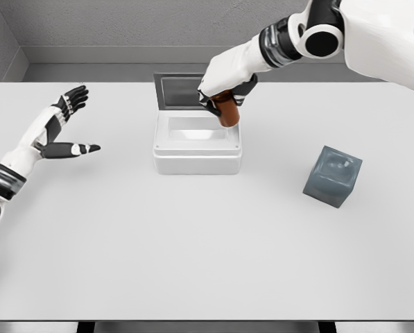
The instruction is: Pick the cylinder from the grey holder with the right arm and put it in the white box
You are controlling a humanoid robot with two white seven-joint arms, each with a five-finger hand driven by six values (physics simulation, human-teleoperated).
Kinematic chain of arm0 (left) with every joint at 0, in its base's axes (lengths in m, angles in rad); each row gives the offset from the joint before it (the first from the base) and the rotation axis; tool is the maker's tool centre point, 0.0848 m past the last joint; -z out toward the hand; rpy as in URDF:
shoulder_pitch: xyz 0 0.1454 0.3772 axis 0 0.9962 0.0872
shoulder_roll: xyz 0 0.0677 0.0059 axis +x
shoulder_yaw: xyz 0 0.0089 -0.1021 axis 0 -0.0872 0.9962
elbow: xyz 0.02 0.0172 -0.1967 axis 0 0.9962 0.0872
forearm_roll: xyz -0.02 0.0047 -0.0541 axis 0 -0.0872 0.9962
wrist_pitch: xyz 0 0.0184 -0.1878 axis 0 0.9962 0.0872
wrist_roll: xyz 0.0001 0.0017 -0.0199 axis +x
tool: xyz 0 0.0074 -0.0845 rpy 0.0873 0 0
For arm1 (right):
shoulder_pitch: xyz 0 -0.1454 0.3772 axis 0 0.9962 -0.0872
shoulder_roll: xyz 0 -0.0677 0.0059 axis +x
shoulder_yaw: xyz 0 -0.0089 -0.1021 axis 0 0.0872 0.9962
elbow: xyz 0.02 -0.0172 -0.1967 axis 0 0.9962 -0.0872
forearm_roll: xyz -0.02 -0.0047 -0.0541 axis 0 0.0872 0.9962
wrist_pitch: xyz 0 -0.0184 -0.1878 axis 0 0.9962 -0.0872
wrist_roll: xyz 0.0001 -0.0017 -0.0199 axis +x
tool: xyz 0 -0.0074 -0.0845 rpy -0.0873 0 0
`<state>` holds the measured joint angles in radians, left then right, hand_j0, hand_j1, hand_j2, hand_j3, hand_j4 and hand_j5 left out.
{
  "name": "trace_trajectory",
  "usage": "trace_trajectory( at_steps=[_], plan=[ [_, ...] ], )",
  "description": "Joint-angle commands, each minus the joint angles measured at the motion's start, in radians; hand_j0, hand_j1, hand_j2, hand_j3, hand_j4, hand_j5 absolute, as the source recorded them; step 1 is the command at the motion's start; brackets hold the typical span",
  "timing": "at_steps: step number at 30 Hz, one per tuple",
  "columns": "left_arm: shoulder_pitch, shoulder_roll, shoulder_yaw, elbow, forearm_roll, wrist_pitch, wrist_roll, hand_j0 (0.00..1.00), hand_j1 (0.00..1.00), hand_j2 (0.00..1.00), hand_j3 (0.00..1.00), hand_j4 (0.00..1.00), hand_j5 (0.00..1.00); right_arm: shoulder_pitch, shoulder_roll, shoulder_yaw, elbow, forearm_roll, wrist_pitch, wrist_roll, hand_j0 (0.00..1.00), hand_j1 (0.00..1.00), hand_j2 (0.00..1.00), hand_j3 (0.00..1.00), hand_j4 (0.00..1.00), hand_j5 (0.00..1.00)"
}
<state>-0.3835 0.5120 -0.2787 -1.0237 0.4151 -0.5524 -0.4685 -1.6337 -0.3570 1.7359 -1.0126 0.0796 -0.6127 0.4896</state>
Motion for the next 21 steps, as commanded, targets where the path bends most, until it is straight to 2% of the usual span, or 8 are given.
trace_trajectory(
  at_steps=[1,7,15,16,21],
  plan=[
    [-0.008,0.000,0.023,0.042,0.005,-0.055,-0.142,1.00,1.00,1.00,1.00,1.00,1.00,0.000,0.015,0.005,0.026,0.000,0.002,0.000,0.39,0.39,0.39,0.39,0.39,0.39],
    [-0.094,-0.007,0.023,0.188,0.004,-0.059,-0.142,1.00,1.00,1.00,1.00,1.00,1.00,-0.002,0.044,0.014,0.042,-0.001,0.002,0.000,0.39,0.39,0.39,0.39,0.39,0.39],
    [-0.143,0.003,0.033,0.194,-0.021,-0.059,-0.142,1.00,1.00,1.00,1.00,1.00,1.00,-0.002,0.066,0.014,0.055,-0.001,0.002,0.000,0.39,0.39,0.39,0.39,0.39,0.39],
    [-0.144,0.003,0.044,0.214,-0.019,-0.059,-0.142,1.00,1.00,1.00,1.00,1.00,1.00,-0.002,0.066,0.014,0.055,-0.001,0.002,0.000,0.39,0.39,0.39,0.39,0.39,0.39],
    [-0.156,-0.006,0.036,0.215,-0.033,-0.059,-0.142,1.00,1.00,1.00,1.00,1.00,1.00,-0.002,0.066,0.014,0.057,-0.001,0.002,0.000,0.39,0.39,0.39,0.39,0.39,0.39]
  ],
)
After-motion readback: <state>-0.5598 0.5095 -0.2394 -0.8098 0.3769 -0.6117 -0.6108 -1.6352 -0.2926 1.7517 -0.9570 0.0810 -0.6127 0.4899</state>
